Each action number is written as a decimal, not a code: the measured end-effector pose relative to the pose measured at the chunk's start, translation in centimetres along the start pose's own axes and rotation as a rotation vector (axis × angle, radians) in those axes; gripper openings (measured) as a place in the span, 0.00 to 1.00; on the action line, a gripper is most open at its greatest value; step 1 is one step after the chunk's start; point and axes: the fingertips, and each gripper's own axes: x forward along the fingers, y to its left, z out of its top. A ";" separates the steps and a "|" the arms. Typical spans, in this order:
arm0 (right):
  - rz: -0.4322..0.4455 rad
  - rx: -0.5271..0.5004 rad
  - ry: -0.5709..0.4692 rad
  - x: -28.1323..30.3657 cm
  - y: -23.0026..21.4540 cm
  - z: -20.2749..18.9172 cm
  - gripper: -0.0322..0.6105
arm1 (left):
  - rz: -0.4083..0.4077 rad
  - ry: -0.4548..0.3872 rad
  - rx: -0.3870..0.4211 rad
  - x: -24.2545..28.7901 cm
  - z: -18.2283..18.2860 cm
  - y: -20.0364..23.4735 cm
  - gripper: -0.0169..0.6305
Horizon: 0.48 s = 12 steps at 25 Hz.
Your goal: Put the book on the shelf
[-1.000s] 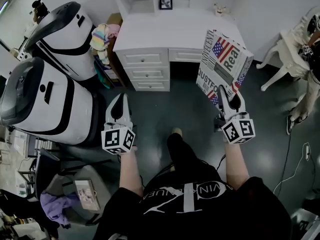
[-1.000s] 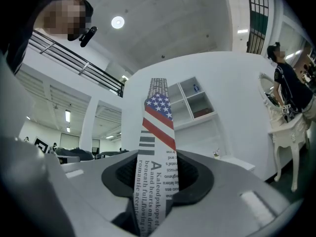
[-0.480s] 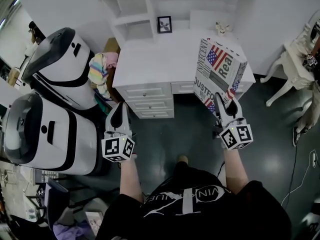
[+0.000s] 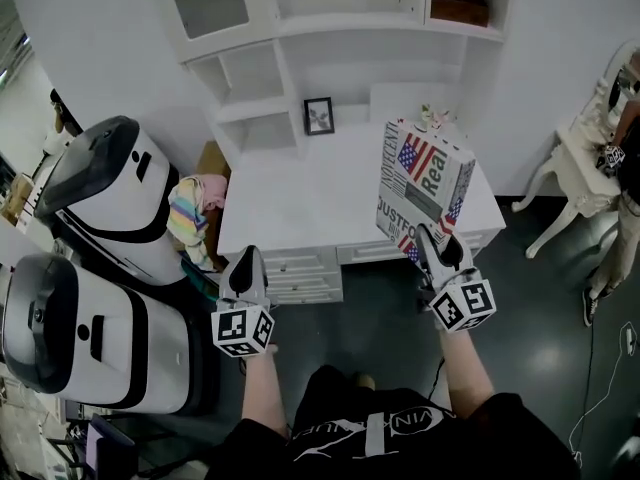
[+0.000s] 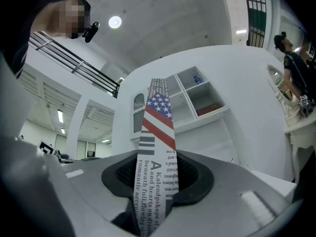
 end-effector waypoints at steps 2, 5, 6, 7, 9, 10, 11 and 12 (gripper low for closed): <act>0.002 -0.005 -0.026 0.5 -0.5 -0.5 0.30 | 0.000 -0.009 -0.003 1.0 -0.8 0.2 0.03; 0.006 -0.009 -0.041 2.2 -1.0 0.1 0.29 | 0.006 -0.024 -0.021 2.8 -0.5 0.8 0.03; 0.010 -0.013 -0.040 2.7 -0.9 0.5 0.29 | 0.005 -0.027 -0.030 3.1 -0.2 0.8 0.03; 0.016 -0.018 -0.039 2.9 -0.8 0.8 0.29 | 0.000 -0.030 -0.038 3.2 -0.1 0.5 0.03; 0.033 -0.029 -0.044 2.2 -0.5 1.0 0.29 | -0.012 -0.039 -0.049 2.5 -0.8 -0.5 0.03; 0.041 -0.035 -0.050 1.7 -0.5 0.8 0.29 | -0.015 -0.046 -0.051 2.1 -1.4 -1.1 0.03; 0.048 -0.039 -0.058 1.2 -0.4 0.6 0.29 | -0.014 -0.053 -0.052 1.7 -1.9 -1.5 0.03; 0.055 -0.043 -0.067 0.9 -0.4 0.3 0.29 | -0.012 -0.059 -0.054 1.6 -2.4 -1.7 0.03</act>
